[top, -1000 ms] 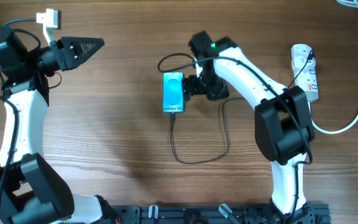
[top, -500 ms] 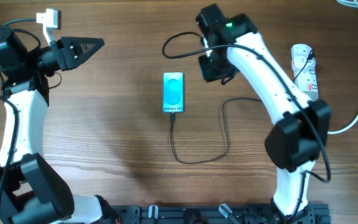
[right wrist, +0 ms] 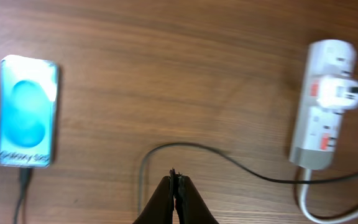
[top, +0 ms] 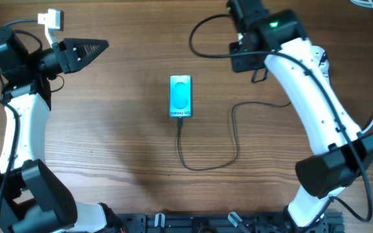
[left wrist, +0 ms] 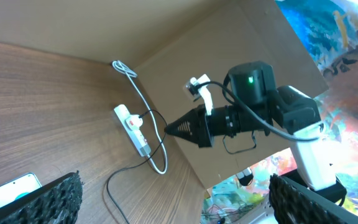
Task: Plug charger to phone and switch on socket
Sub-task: 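Move the right gripper over to the white power strip's switch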
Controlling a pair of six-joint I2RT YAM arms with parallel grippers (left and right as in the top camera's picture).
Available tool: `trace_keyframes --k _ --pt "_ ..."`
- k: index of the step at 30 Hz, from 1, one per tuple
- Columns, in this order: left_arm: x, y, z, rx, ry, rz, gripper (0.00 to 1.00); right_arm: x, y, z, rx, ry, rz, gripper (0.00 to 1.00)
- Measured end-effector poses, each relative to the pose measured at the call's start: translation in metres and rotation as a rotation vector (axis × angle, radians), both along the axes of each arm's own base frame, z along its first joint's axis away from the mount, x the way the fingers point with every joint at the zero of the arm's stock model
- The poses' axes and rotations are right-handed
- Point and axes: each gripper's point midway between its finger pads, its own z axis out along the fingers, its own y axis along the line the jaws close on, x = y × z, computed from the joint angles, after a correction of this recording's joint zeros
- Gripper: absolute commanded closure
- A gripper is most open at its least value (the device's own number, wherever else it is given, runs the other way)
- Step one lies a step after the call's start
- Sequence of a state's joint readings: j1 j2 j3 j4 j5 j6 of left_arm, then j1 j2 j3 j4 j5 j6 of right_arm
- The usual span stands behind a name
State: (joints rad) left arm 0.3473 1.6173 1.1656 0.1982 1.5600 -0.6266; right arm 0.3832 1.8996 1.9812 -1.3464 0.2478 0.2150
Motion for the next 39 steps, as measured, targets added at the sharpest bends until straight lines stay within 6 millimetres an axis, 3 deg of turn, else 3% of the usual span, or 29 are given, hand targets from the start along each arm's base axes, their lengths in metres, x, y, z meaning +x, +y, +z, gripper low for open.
trace_keyframes --k 2,10,14,15,18,20,22,27,34,39 --pt "0.000 0.000 0.000 0.000 0.000 0.000 0.00 0.005 -0.018 0.001 -0.004 -0.006 -0.055 0.93" --pt "0.000 0.000 0.000 0.000 0.000 0.000 0.00 0.014 -0.088 0.001 0.010 -0.011 -0.280 0.59" --pt "0.000 0.000 0.000 0.000 0.000 0.000 0.00 0.012 -0.106 0.000 0.012 0.000 -0.326 0.44" --pt "0.000 0.000 0.000 0.000 0.000 0.000 0.00 0.012 -0.110 0.000 0.013 0.001 -0.337 0.33" --pt "0.000 0.000 0.000 0.000 0.000 0.000 0.00 0.011 -0.120 -0.003 0.012 0.008 -0.366 0.23" --pt "0.000 0.000 0.000 0.000 0.000 0.000 0.00 0.008 -0.128 -0.009 0.011 0.026 -0.394 0.07" --pt "0.000 0.000 0.000 0.000 0.000 0.000 0.00 0.004 -0.134 -0.016 0.008 0.047 -0.414 0.02" --pt "0.000 0.000 0.000 0.000 0.000 0.000 0.00 -0.005 -0.145 -0.027 -0.006 0.083 -0.464 0.00" --pt "0.000 0.000 0.000 0.000 0.000 0.000 0.00 0.000 -0.160 -0.024 -0.046 0.029 -0.541 0.00" --pt "0.000 0.000 0.000 0.000 0.000 0.000 0.00 -0.002 -0.185 -0.023 -0.055 0.021 -0.609 0.00"
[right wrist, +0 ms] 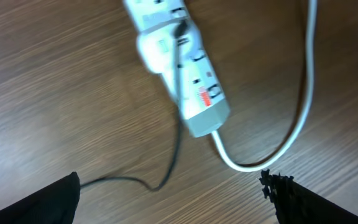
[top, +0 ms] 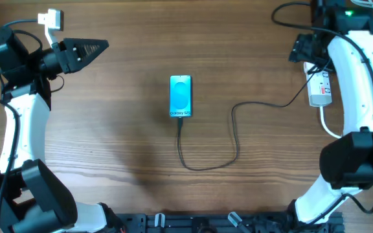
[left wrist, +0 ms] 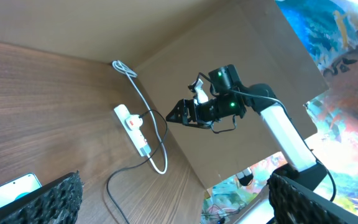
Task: Plug charger to phone and switch on socket
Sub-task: 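Move the right gripper over to the white power strip's switch, then press down on the power strip switch with the right gripper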
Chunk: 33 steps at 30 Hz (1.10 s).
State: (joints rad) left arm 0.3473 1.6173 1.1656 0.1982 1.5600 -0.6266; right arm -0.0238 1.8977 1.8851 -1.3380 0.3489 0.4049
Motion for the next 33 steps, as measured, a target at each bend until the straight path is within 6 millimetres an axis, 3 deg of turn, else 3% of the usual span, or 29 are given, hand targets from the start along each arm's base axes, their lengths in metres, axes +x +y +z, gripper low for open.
trace_keyframes --k 9,22,27,32,33 --pt "0.000 0.000 0.000 0.000 0.000 0.000 0.00 -0.016 -0.054 -0.005 0.003 0.013 -0.150 0.00" --pt "0.000 0.000 0.000 0.000 0.000 0.000 0.00 -0.039 -0.121 -0.047 0.017 -0.020 -0.407 0.00" --pt "0.000 0.000 0.000 0.000 0.000 0.000 0.00 -0.053 -0.125 -0.068 0.041 0.005 -0.482 0.00" --pt "0.000 0.000 0.000 0.000 0.000 0.000 0.00 -0.048 -0.119 -0.087 0.083 -0.022 -0.491 0.00" --pt "0.000 0.000 0.000 0.000 0.000 0.000 0.00 -0.046 -0.118 -0.091 0.091 -0.029 -0.490 0.05"
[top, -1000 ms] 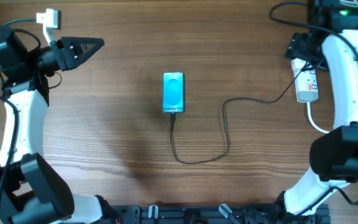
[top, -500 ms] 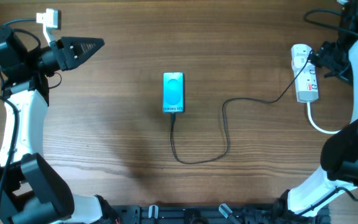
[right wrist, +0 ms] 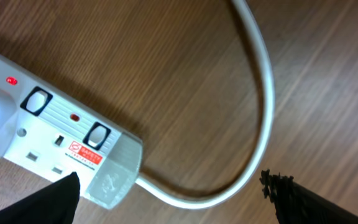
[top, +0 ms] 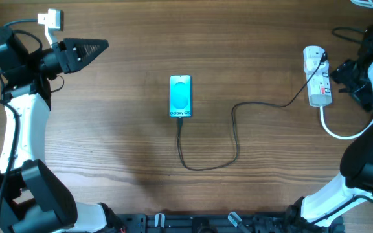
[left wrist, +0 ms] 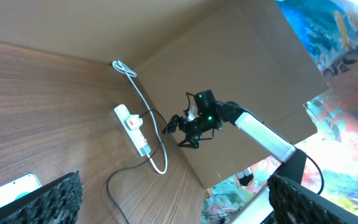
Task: Plug charger to phone and switch on socket
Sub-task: 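Press down on the power strip switch with the right gripper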
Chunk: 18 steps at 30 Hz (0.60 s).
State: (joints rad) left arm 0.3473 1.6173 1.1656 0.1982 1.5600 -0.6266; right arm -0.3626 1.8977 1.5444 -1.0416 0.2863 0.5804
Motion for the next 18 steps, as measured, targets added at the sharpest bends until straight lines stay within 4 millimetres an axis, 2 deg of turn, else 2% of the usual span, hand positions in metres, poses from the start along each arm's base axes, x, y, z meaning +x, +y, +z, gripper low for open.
trace_keyframes --k 3,4,5,14,18 --pt "0.000 0.000 0.000 0.000 0.000 0.000 0.00 0.006 0.001 -0.008 0.009 -0.032 0.002 0.50" --pt "0.000 0.000 0.000 0.000 0.000 0.000 0.00 0.010 0.001 -0.010 0.007 -0.052 -0.001 0.80" --pt "0.000 0.000 0.000 0.000 0.000 0.000 0.00 0.013 0.000 -0.011 0.005 -0.064 0.001 0.96" --pt "0.000 0.000 0.000 0.000 0.000 0.000 0.00 0.048 -0.011 -0.005 -0.037 -0.226 -0.001 0.95" --pt "0.000 0.000 0.000 0.000 0.000 0.000 0.00 0.060 -0.013 -0.006 -0.044 -0.262 0.018 0.77"
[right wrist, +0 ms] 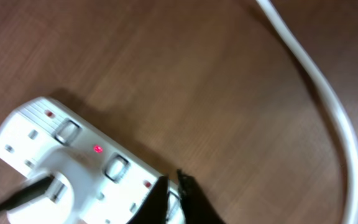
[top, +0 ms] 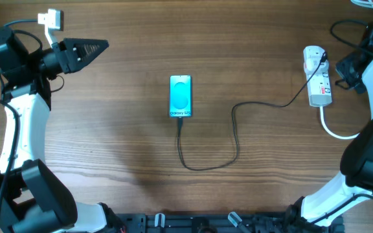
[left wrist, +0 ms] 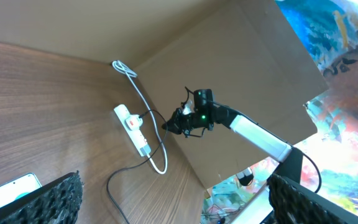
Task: Plug charger to phone and switch on socket
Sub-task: 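Press down on the power strip switch with the right gripper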
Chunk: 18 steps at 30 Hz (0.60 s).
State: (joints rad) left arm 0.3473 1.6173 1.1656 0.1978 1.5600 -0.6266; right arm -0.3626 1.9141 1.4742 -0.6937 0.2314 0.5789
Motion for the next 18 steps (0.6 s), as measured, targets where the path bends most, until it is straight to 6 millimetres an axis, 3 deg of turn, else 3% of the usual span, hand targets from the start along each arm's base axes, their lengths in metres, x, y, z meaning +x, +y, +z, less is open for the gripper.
trace_keyframes --k 5,6,18 --pt "0.000 0.000 0.000 0.000 -0.001 0.000 0.00 0.017 0.005 -0.017 0.011 -0.005 0.096 0.27" --pt "0.000 0.000 0.000 0.000 0.000 0.000 0.00 0.019 0.007 -0.022 0.015 0.004 0.115 0.24" --pt "0.000 0.000 0.000 0.000 0.000 0.000 0.00 0.017 0.013 -0.044 0.029 0.069 0.187 0.14"
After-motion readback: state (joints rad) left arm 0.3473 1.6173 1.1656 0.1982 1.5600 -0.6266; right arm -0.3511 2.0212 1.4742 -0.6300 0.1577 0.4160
